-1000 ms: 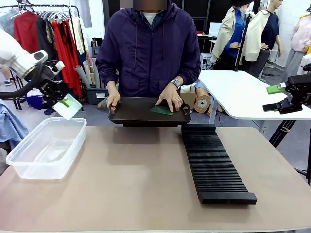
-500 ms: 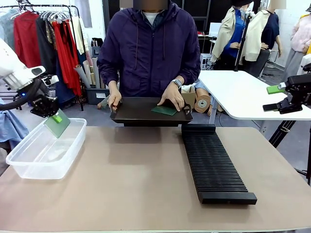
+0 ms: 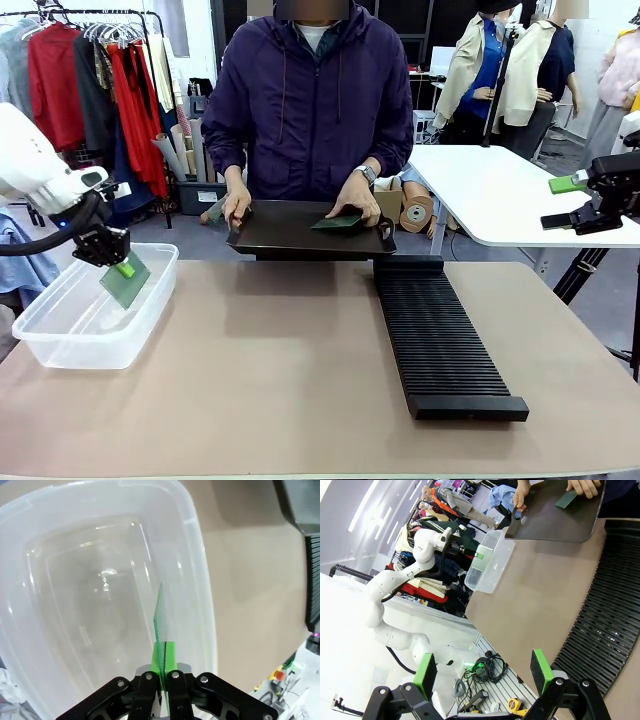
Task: Sort PCBs into racks and boxes based on the side picked up.
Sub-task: If the short side of the Blank PCB is picked up, insert it into the PCB Rack ; if the long side is picked up, place it in the Organizing box.
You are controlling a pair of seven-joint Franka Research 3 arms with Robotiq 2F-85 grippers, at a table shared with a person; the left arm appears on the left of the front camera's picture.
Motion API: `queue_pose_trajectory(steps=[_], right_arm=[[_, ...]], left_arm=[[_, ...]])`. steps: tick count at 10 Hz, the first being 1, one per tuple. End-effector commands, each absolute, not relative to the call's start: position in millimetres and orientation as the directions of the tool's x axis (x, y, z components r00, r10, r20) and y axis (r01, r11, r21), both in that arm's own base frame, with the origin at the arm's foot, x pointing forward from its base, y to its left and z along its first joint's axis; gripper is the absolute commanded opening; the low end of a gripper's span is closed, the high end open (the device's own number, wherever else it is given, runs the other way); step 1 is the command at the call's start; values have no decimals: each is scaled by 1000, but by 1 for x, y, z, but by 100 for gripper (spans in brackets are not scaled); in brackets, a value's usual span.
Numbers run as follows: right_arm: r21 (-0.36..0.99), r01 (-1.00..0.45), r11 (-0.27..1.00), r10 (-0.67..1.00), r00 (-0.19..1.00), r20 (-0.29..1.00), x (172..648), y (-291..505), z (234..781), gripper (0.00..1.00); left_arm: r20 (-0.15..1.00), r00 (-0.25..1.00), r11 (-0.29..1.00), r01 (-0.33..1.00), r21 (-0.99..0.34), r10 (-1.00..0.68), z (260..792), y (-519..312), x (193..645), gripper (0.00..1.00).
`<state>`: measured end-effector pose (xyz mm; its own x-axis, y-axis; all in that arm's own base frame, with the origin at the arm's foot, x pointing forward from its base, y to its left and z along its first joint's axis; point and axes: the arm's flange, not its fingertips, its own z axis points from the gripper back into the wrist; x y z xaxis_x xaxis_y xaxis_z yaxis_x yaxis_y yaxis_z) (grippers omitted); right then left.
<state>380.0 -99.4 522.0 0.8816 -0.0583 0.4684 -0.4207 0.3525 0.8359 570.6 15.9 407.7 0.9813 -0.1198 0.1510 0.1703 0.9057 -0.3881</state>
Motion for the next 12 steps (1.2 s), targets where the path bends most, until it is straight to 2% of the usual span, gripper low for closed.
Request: queue_pose_trajectory(steps=[1, 8, 10, 11, 12], right_arm=[[835, -432, 342, -65, 875, 479, 381, -99, 524, 100], [835, -432, 342, -65, 875, 479, 381, -99, 524, 100], [835, -432, 342, -65, 875, 479, 381, -99, 524, 100], [835, -432, 342, -65, 875, 479, 381, -99, 524, 100], [835, -432, 342, -65, 875, 479, 381, -99, 524, 100]], left_arm=[[142, 983, 914, 160, -372, -114, 390, 20, 567, 0], [109, 987, 902, 154, -405, -119, 346, 27, 573, 0], [112, 985, 886, 166, -432, -130, 337, 33, 577, 11], [112, 987, 892, 156, -425, -119, 335, 36, 577, 21], [116, 986, 892, 159, -424, -120, 336, 37, 578, 40]])
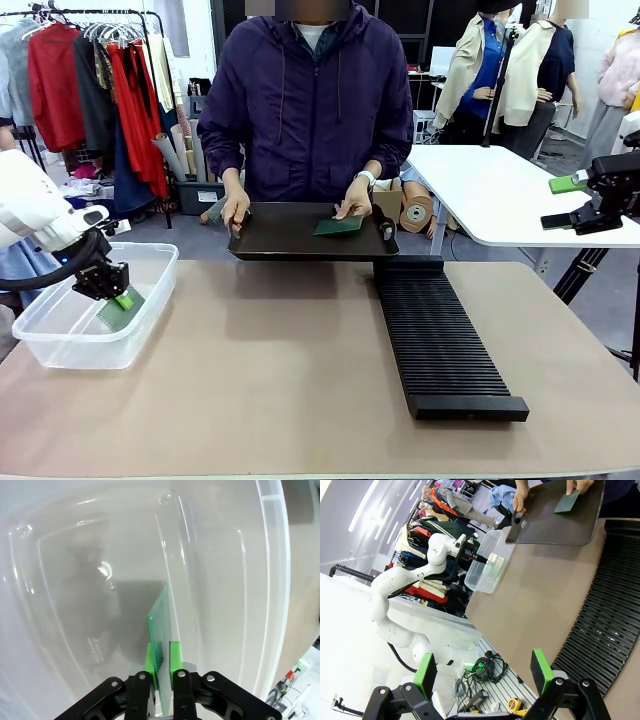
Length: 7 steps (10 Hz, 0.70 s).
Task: Sort PCBs into racks and boxes based on the side picked up.
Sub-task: If the short side of the Blank PCB is picked up, insert it into the PCB Rack ; if the long side is picked up, place it in the Organizing box.
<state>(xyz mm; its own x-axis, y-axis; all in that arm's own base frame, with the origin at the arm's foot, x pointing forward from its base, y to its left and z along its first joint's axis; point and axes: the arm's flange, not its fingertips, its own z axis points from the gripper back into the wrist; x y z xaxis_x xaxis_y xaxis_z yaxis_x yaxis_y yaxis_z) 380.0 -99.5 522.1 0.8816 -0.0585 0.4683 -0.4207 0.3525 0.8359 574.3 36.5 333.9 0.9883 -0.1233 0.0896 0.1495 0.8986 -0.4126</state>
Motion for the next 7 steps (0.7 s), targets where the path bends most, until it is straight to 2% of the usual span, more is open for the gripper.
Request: queue_pose_trajectory(steps=[1, 3, 7], right_arm=[[835, -432, 342, -65, 875, 479, 381, -99, 524, 100], [835, -432, 342, -65, 875, 479, 381, -99, 524, 100], [835, -432, 342, -65, 875, 479, 381, -99, 524, 100]], left_arm=[[120, 985, 897, 162, -411, -122, 337, 37, 578, 60], [137, 982, 909, 174, -378, -131, 346, 35, 579, 99], [164, 979, 929, 169, -330, -119, 375, 32, 577, 100]])
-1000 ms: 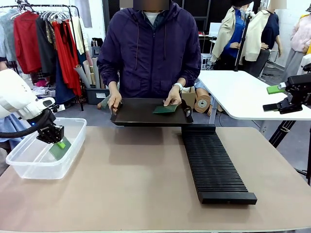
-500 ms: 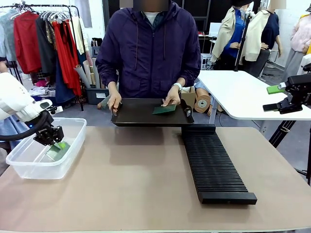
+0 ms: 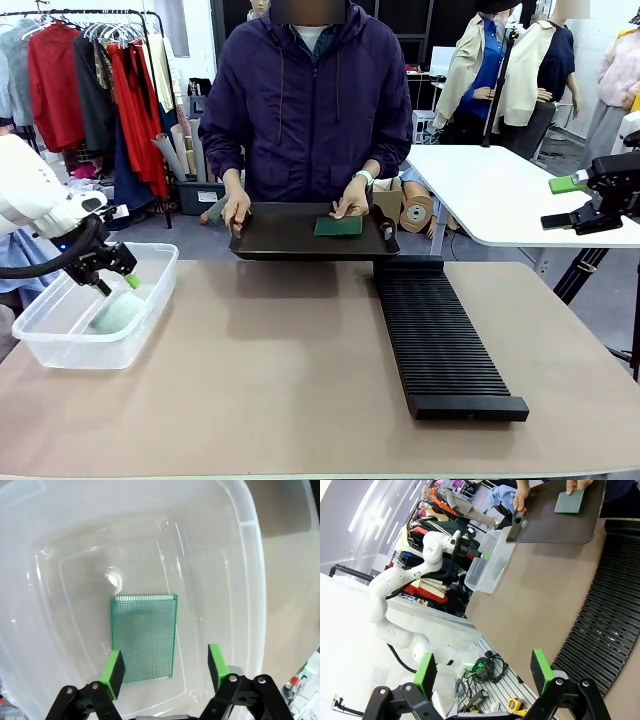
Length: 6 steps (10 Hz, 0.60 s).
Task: Sort PCBs into racks and boxes based on the side picked up.
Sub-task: If the short side of the Blank PCB is picked up, insert it into the PCB Rack ; if the long side is picked up, place it in the Organizing box.
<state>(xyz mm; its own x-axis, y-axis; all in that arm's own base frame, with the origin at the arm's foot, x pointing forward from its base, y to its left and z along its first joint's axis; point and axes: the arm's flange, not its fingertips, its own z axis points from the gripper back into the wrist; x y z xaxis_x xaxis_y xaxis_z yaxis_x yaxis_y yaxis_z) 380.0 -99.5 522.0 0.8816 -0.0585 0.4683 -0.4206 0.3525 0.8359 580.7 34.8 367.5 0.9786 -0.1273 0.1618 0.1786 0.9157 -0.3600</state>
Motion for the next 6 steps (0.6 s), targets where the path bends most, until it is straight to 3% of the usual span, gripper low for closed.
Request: queue_pose_trajectory(steps=[1, 6], right_arm=[[835, -432, 342, -65, 875, 479, 381, -99, 524, 100], [835, -432, 342, -65, 875, 479, 381, -99, 524, 100]], left_arm=[[172, 978, 933, 167, -318, -116, 382, 31, 576, 100], [203, 971, 942, 179, -284, -124, 405, 27, 574, 100]])
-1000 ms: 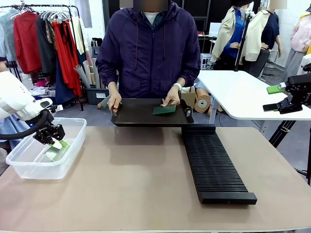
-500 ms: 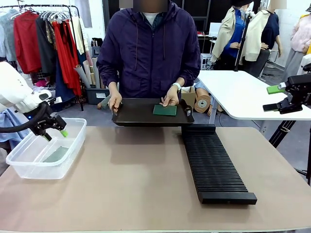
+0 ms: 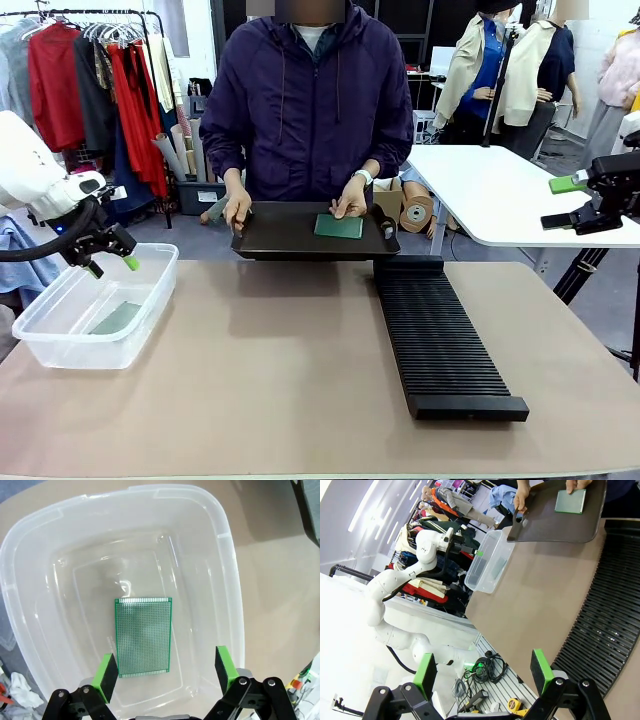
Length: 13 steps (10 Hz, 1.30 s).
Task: Sort PCBs into racks and boxes based on the side picked up.
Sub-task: If the short side of the Blank PCB is picked up, insert it into the PCB Rack ; if the long side is picked up, place it in the Organizing box, then pick up the Blank PCB handed by the Human.
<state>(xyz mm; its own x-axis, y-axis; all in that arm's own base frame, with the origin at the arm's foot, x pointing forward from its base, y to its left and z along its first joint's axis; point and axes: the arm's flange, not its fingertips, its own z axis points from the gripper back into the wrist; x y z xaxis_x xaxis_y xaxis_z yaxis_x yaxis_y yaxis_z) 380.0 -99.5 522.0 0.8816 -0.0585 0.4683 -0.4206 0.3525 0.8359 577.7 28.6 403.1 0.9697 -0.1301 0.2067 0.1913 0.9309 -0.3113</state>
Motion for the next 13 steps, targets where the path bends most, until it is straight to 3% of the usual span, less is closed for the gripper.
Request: queue_pose_trajectory(steps=[1, 9, 13], right_arm=[[835, -432, 342, -65, 875, 479, 381, -99, 524, 100], [835, -432, 342, -65, 875, 479, 381, -99, 524, 100], [835, -432, 342, -65, 875, 479, 381, -99, 524, 100]], left_arm=[[214, 969, 943, 179, -281, -120, 408, 27, 574, 100], [226, 965, 933, 198, -300, -132, 412, 26, 578, 100], [259, 965, 757, 201, -622, -43, 434, 38, 573, 100]])
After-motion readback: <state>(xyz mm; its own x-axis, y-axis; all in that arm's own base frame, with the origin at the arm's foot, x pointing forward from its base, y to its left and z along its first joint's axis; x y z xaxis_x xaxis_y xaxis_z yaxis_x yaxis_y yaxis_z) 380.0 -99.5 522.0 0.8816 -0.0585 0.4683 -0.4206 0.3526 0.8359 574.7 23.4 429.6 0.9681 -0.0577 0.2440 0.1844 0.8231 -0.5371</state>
